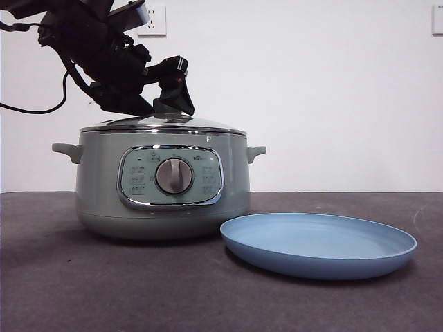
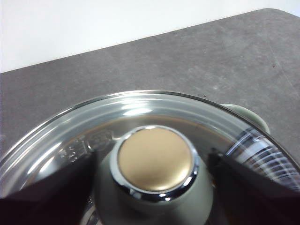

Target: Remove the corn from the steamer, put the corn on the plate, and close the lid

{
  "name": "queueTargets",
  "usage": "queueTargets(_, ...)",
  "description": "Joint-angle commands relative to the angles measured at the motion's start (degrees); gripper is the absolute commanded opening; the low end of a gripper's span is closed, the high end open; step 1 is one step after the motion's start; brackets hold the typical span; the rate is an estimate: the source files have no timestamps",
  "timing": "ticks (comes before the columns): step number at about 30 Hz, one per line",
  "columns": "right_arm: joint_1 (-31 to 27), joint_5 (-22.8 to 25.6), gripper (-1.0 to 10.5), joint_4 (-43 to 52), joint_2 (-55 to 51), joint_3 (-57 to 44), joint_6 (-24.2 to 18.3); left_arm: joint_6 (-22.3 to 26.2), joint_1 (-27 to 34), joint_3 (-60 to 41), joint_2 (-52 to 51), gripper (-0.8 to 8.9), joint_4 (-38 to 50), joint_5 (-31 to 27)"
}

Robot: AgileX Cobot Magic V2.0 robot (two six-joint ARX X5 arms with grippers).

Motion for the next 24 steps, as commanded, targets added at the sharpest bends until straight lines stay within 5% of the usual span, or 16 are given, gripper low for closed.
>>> queueTargets(1, 0.1, 0.1, 6.3, 0.2, 0.0, 0.2, 0.1, 0.6, -0.2, 0.2, 0.4, 1.56, 0.1, -0.3)
queueTargets(6, 0.1, 0.1, 6.3, 0.2, 0.0, 0.2, 0.1, 0.4, -0.2, 0.2, 0.4, -0.13, 0.2, -0.3)
queueTargets(24, 0.1, 0.1, 6.3, 0.1, 0.0, 0.2, 0.2, 0.4, -0.1, 0.2, -4.8, -0.09, 0.7, 3.1)
